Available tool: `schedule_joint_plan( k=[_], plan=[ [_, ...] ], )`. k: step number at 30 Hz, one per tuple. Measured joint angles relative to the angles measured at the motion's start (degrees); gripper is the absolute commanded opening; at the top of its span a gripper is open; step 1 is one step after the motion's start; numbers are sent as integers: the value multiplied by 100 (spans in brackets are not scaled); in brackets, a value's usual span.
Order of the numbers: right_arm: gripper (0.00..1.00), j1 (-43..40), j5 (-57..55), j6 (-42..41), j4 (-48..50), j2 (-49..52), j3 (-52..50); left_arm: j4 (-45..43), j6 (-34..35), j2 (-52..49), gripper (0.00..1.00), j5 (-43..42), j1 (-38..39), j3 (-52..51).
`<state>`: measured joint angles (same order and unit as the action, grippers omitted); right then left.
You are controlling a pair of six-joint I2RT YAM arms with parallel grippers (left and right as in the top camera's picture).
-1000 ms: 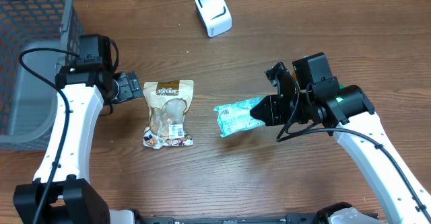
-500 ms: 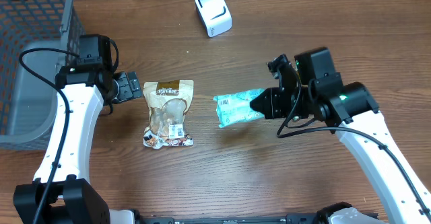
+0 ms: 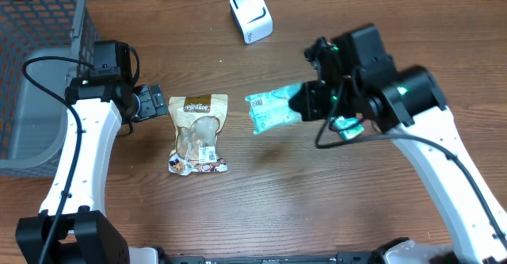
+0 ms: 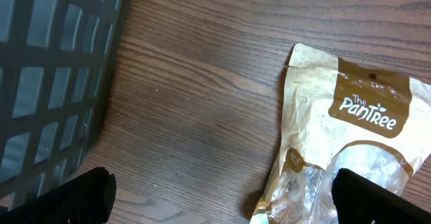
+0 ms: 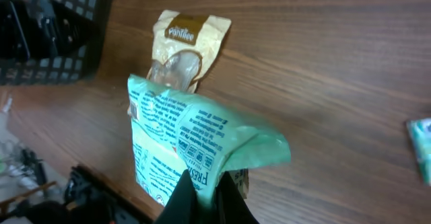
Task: Scan the item barcode
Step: 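Carry the tissue pack up to the white scanner, barcode facing it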
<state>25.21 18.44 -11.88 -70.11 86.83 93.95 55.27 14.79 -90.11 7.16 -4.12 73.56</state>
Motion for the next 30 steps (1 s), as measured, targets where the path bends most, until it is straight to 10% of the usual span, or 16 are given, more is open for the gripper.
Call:
schedule_joint_plan(
  k=[30],
  plan=[
    [4, 977, -3790, 2614, 2350, 1558, 988, 0, 0, 0, 100, 2, 0, 0]
  ],
)
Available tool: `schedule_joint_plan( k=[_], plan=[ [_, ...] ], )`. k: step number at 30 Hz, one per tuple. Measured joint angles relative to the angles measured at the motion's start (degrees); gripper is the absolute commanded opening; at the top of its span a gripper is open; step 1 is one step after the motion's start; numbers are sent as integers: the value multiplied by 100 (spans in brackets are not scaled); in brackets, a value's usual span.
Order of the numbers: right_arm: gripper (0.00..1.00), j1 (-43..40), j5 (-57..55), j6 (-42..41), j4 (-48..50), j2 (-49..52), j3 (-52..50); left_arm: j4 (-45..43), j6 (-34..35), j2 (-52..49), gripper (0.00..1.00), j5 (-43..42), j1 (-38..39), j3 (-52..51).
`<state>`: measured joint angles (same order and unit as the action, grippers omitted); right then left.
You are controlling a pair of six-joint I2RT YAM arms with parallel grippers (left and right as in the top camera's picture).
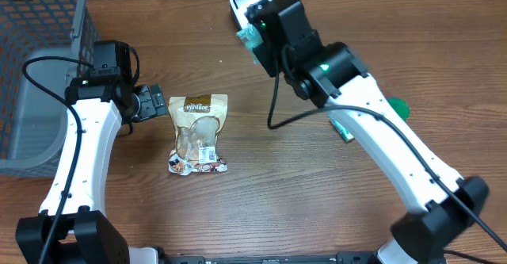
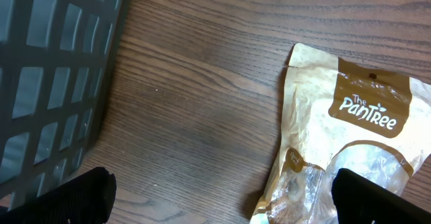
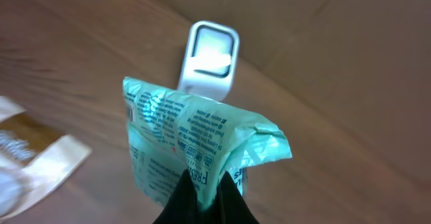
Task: Scan the item barcode
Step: 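Carry the tissue pack up to the white scanner, barcode facing it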
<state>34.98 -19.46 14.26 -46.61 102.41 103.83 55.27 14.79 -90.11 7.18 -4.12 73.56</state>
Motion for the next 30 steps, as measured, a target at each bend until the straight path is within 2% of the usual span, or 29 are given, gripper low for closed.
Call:
schedule_joint_plan(
  k=[17, 27, 30],
  plan=[
    [4, 31, -1373, 1569, 2387, 1093, 0, 2, 0, 0, 99, 0, 0, 0],
    [4, 35, -1827, 2774, 4780, 2201, 4, 2, 0, 0, 100, 0, 0, 0],
    [4, 35, -1952, 3237, 5764, 2542, 9, 2, 0, 0, 99, 0, 0, 0]
  ],
)
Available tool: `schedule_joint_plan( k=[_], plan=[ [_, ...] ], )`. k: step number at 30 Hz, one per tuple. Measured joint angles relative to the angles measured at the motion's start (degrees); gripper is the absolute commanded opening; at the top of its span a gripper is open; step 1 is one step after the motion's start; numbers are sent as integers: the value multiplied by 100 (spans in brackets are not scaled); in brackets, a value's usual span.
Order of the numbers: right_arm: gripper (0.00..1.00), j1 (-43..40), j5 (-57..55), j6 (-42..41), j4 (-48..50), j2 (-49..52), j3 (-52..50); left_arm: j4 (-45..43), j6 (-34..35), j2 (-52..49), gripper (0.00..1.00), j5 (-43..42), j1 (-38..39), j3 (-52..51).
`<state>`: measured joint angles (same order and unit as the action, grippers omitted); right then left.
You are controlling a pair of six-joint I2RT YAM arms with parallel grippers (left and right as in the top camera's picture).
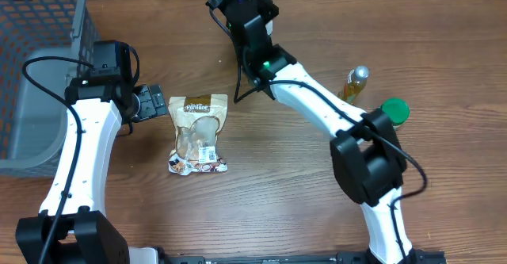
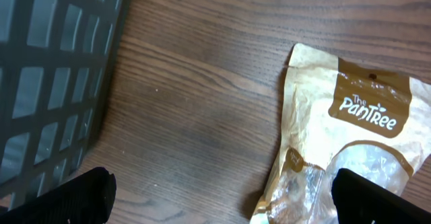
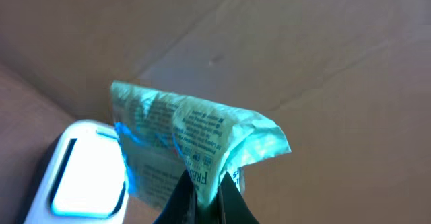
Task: Scan the item barcode
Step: 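Carry the tissue pack up to the white scanner, barcode facing it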
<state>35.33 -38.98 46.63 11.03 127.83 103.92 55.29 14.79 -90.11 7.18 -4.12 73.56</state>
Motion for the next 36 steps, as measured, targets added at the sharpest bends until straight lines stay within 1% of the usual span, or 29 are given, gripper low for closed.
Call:
schedule_joint_plan(
  k=[3, 7, 9, 12, 17, 24, 28, 36],
  plan=[
    [4, -11, -68, 542, 809, 315, 2, -2, 0, 0, 100, 2, 0, 0],
    [4, -48, -92, 1034, 1283, 671, 2, 0, 0, 0, 100, 0, 0, 0],
    [4, -105, -103, 1161, 1327, 824, 2, 0, 0, 0, 100, 2, 0, 0],
    [4, -221, -105, 1239, 1318, 1019, 2, 0, 0, 0, 100, 0, 0, 0],
    [4, -391, -109, 1287, 953, 1189, 2, 0, 0, 0, 100, 2, 0, 0],
    [4, -328, -107, 841, 474, 1196, 24, 0, 0, 0, 100, 2, 0, 0],
    [4, -267, -109, 737, 260, 1196, 24, 0, 0, 0, 99, 2, 0, 0],
    [4, -223, -125, 699, 238, 1196, 24, 0, 0, 0, 100, 2, 0, 0]
  ],
)
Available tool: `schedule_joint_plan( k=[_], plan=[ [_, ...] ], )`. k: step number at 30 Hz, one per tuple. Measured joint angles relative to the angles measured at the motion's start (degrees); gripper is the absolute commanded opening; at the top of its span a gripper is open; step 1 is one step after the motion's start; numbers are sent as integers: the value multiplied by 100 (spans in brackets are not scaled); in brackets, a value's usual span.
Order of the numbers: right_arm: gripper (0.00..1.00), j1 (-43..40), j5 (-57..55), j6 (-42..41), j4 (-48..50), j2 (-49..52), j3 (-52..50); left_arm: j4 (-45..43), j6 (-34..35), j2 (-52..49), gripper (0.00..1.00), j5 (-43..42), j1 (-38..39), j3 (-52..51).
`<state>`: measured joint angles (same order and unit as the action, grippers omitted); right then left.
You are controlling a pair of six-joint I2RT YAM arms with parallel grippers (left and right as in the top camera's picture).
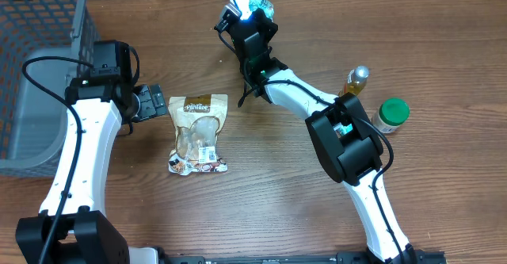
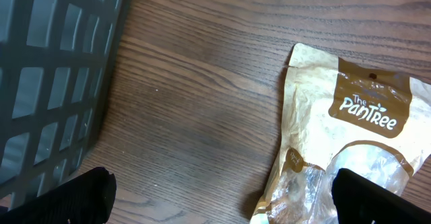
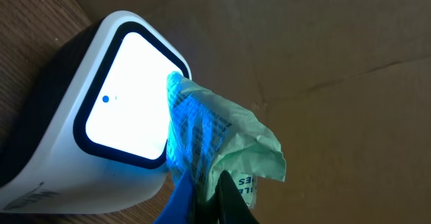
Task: Scan the item barcode
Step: 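Carry the tissue pack up to the white scanner, barcode facing it, then bring the tissue pack back down and set it on the table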
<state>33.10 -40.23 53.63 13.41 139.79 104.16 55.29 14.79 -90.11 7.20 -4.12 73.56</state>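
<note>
My right gripper (image 3: 207, 200) is shut on a light green printed packet (image 3: 222, 146). It holds the packet right against the lit window of the white barcode scanner (image 3: 114, 109), blue light falling on the packet's print. In the overhead view the scanner is at the table's far edge, with the green packet (image 1: 261, 9) beside it at the arm's tip. My left gripper (image 2: 222, 194) is open, low over the table, just left of a tan PanTree snack pouch (image 2: 350, 143).
A dark grid basket (image 1: 36, 66) stands at the far left. The PanTree pouch (image 1: 198, 133) lies mid-table. At the right stand a small amber bottle (image 1: 355, 82) and a green-lidded jar (image 1: 390, 113). A brown cardboard wall rises behind the scanner.
My right gripper has brought the green packet down and closer to the scanner, whose window now fills the wrist view and lights the packet. The left arm has not moved.
My right gripper first held the green packet mid-table, right of the PanTree pouch. Then it held it near the scanner at the far edge, then above it, and now against the lit window. The left gripper stayed open beside the pouch throughout.
</note>
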Motion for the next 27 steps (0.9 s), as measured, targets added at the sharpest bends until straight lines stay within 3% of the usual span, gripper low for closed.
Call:
schedule_joint_plan(
  k=[7, 13, 19, 27],
  plan=[
    [4, 46, -160, -127, -136, -103, 0, 0, 0, 0, 100, -2, 0, 0],
    [4, 92, -55, -863, -1189, -844, 0, 2, 0, 0, 99, -2, 0, 0],
    [4, 109, 199, -2435, -2933, -2028, 0, 0, 0, 0, 100, 0, 0, 0],
    [4, 107, 966, -5130, -5563, -3010, 37, 2, 0, 0, 100, -2, 0, 0]
  ],
)
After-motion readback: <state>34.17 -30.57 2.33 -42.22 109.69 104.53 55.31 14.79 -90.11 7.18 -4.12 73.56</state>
